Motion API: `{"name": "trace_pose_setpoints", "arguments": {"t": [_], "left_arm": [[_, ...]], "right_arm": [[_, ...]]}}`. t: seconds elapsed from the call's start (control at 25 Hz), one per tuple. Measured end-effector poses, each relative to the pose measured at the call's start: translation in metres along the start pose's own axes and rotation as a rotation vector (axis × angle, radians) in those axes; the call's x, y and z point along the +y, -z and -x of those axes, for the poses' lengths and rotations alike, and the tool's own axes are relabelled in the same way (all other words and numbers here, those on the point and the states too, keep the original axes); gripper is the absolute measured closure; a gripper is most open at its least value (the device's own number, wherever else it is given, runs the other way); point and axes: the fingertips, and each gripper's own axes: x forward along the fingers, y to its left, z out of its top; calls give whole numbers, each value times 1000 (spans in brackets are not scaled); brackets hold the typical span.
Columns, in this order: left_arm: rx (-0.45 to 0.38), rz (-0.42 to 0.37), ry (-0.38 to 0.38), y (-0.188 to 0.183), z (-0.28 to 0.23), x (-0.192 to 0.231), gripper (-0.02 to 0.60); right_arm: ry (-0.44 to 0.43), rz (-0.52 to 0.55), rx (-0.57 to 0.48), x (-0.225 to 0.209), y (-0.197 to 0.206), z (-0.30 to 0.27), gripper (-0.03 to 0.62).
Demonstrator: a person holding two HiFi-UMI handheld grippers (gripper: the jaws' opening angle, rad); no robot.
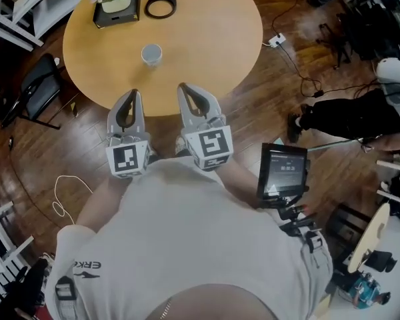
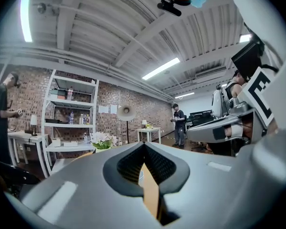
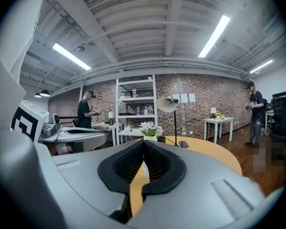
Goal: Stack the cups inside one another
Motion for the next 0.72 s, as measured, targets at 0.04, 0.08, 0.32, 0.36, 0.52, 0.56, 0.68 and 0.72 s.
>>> {"name": "trace_pose_setpoints", "arguments": {"t": [0.04, 0.08, 0.32, 0.36, 0.52, 0.56, 0.68, 0.72], "left_arm": [[-5, 7, 11, 0, 4, 0, 580], [-9, 13, 22, -1, 5, -2, 580], [-25, -3, 55, -1, 13, 4, 580], [-14, -4, 61, -2, 16, 5, 580], [-4, -15, 75, -4, 22, 6, 580], [-6, -18, 78, -5, 23, 6, 580], [-4, -19, 79, -7, 25, 8, 580], [-4, -19, 79, -8, 26, 9, 580]], "right_arm": [[3, -1, -5, 5, -3, 3, 579], [4, -2, -7, 7, -4, 5, 579], [-12, 19, -32, 25, -11, 14, 579], [-13, 19, -30, 29, -11, 16, 579], [-7, -9, -29, 34, -7, 20, 580], [-8, -17, -30, 35, -6, 21, 580], [-14, -18, -25, 39, -5, 21, 580], [-15, -18, -24, 40, -7, 21, 580]]}}
